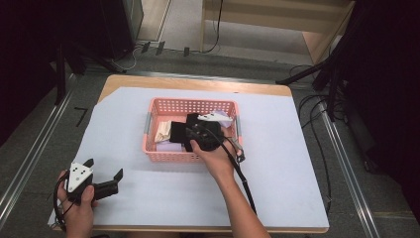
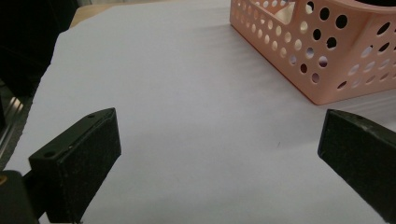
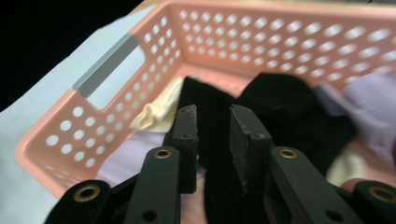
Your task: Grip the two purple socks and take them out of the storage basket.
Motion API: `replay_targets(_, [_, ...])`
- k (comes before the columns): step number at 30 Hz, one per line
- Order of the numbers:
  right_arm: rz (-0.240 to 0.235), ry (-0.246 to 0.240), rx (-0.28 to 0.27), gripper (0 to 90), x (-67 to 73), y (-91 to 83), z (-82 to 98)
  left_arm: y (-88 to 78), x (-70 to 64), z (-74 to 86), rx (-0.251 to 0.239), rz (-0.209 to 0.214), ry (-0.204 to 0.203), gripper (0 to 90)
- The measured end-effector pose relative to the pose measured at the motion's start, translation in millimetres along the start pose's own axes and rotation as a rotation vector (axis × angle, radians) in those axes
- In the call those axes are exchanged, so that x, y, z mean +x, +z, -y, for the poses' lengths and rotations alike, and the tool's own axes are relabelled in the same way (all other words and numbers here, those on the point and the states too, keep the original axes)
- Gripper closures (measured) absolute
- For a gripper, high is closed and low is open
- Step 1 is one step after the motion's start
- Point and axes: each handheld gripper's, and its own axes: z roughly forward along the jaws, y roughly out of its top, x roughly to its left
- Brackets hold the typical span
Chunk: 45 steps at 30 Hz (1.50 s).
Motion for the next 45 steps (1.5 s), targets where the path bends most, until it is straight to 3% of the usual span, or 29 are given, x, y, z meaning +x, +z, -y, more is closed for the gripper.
replay_targets(4, [-0.012, 0.019, 0.108, 77.5, 8.0, 21.2, -2.2, 0.1, 0.0, 0.0, 0.0, 0.002, -0.001, 0.2])
replay_targets(5, [0.004, 0.016, 0.144, 78.3, 10.2, 26.2, -3.0, 0.0, 0.1, 0.0, 0.001, 0.004, -0.002, 0.2])
replay_targets(6, [0.004, 0.016, 0.144, 78.3, 10.2, 26.2, -3.0, 0.0, 0.1, 0.0, 0.001, 0.004, -0.002, 0.1])
replay_targets(7, [0.041, 0.01, 0.202, 79.7, 13.3, 33.0, -4.5, 0.3, 0.1, -0.1, 0.002, 0.004, -0.003, 0.2])
replay_targets(9, [0.045, 0.019, 0.251, 80.6, 14.7, 37.3, -5.9, 0.4, 0.1, -0.1, 0.004, 0.003, -0.003, 0.1])
replay_targets(15, [0.004, 0.132, 0.407, 77.6, 14.0, 48.2, -12.4, 0.6, -0.1, -0.1, 0.002, 0.003, 0.0, 0.2])
replay_targets(17, [0.004, 0.147, 0.425, 76.5, 13.7, 49.6, -13.1, 0.6, -0.1, -0.1, 0.002, 0.003, -0.001, 0.2])
replay_targets(19, [0.011, 0.215, 0.488, 73.6, 10.1, 55.7, -16.2, 0.7, -0.2, -0.2, 0.004, 0.002, 0.0, 0.1])
replay_targets(21, [0.017, 0.229, 0.504, 73.3, 8.9, 57.6, -17.1, 0.8, -0.3, -0.2, 0.004, 0.002, 0.0, 0.1])
replay_targets(23, [0.076, 0.212, 0.556, 71.8, 8.1, 65.8, -16.7, 0.8, -0.2, -0.2, 0.006, 0.002, 0.0, 0.2])
replay_targets(26, [0.082, 0.206, 0.581, 68.0, 9.5, 70.6, -16.6, 0.9, -0.1, -0.2, 0.005, 0.003, -0.001, 0.2])
replay_targets(29, [0.06, 0.233, 0.64, 62.0, 8.5, 77.5, -18.0, 1.2, -0.3, -0.2, 0.003, 0.004, 0.0, 0.2])
replay_targets(31, [0.073, 0.228, 0.669, 60.7, 10.7, 82.1, -17.1, 1.1, -0.3, -0.3, 0.005, 0.003, 0.0, 0.2])
replay_targets(34, [0.112, 0.177, 0.672, 70.6, 15.6, 85.6, -16.1, 1.2, -0.4, -0.2, 0.006, 0.003, 0.0, 0.2])
replay_targets(39, [0.111, 0.126, 0.665, 88.1, 18.2, 83.8, -16.4, 1.1, -0.4, -0.2, 0.005, 0.004, 0.0, 0.2])
replay_targets(45, [-0.08, 0.216, 0.515, 89.7, 7.9, 59.8, -24.2, 1.3, -0.7, -0.4, 0.008, 0.002, 0.003, 0.2])
